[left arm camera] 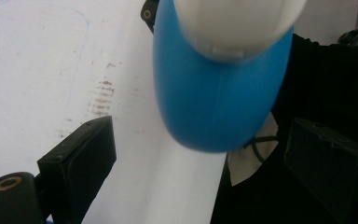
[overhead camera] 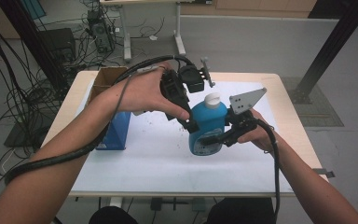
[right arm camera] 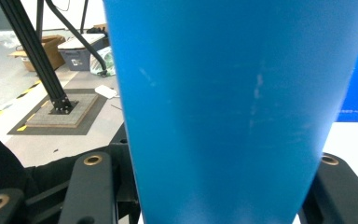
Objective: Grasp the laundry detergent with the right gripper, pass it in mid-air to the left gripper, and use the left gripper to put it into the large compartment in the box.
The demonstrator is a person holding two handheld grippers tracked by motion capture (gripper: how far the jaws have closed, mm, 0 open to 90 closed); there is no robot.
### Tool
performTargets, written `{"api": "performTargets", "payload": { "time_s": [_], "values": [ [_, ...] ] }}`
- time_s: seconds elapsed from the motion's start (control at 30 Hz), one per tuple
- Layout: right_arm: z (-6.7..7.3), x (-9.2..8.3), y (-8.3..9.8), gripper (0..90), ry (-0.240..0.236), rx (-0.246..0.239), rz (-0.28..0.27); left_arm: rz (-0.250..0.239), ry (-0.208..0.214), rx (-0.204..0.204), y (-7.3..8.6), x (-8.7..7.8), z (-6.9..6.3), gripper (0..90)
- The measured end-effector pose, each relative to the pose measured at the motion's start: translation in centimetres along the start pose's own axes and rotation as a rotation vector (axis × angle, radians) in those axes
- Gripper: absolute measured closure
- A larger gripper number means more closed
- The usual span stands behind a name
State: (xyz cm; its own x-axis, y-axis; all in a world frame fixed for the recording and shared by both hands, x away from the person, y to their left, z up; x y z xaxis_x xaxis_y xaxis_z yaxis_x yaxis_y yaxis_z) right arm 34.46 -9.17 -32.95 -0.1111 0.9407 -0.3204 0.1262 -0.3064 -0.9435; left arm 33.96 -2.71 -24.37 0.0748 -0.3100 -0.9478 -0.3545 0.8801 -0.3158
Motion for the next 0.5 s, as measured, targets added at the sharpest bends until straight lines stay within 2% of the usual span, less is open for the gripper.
{"api": "performTargets", "payload": {
  "time_s": [0.5],
  "values": [
    [0.5, 1.4, -0.6, 43.7, -0.033, -0.024, -0.004, 0.011, 0.007, 0.030, -1.3, 0.5, -1.2, 9.1]
  ]
}}
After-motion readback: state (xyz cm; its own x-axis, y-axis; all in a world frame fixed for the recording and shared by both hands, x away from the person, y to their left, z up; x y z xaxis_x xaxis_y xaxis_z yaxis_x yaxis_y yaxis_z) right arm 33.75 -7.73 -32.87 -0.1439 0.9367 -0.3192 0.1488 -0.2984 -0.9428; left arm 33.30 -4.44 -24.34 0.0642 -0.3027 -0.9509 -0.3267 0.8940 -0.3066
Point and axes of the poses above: each handheld gripper's, and its own axes: x roughly forward along the jaws, y roughly out of its underside, z roughly to its left, the point moved 10 cm from there along x, roughly forward along the jaws, and after that the axes turned 9 degrees about -x, right-handed, at the moved point
